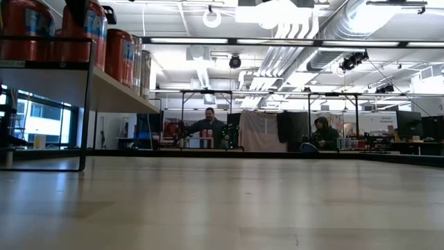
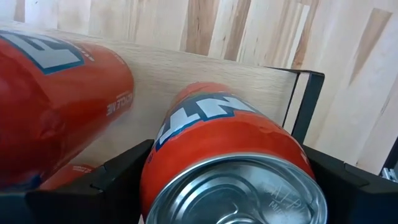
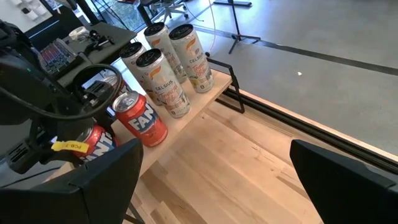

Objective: Place canned beverage on shelf
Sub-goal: Put the red soda can on the shelf aligned with the other red soda can, then adjust the red soda cans

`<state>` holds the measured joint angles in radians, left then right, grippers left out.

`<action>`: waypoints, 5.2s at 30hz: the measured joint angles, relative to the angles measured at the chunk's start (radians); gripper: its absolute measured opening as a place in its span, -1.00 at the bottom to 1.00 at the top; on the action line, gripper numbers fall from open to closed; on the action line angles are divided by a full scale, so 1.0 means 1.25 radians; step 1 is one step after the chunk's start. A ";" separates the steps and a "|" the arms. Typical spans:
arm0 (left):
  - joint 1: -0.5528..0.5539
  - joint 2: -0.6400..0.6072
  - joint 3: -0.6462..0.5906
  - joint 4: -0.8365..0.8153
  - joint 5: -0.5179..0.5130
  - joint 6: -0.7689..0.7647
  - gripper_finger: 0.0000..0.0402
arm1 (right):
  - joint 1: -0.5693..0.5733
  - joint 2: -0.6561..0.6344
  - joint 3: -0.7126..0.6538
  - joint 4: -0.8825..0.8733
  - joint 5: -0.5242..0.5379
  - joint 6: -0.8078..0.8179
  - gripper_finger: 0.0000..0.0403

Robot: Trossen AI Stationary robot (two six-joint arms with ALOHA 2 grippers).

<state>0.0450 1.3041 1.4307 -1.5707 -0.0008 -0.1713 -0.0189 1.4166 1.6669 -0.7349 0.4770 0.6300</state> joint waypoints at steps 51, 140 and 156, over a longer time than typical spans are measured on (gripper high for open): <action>0.012 0.023 0.183 0.283 -0.097 0.128 0.74 | 0.000 0.000 0.000 0.000 0.057 0.015 0.95; 0.173 -0.154 0.242 -0.002 -0.045 0.006 -1.00 | 0.010 0.000 0.000 -0.007 0.062 -0.008 0.95; 0.173 -0.237 0.067 0.000 -0.101 0.063 -1.00 | 0.010 0.000 0.000 -0.007 0.092 -0.005 0.95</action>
<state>0.2615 1.0078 1.5146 -1.5705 -0.1270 -0.0932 -0.0063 1.4162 1.6669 -0.7433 0.5917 0.6239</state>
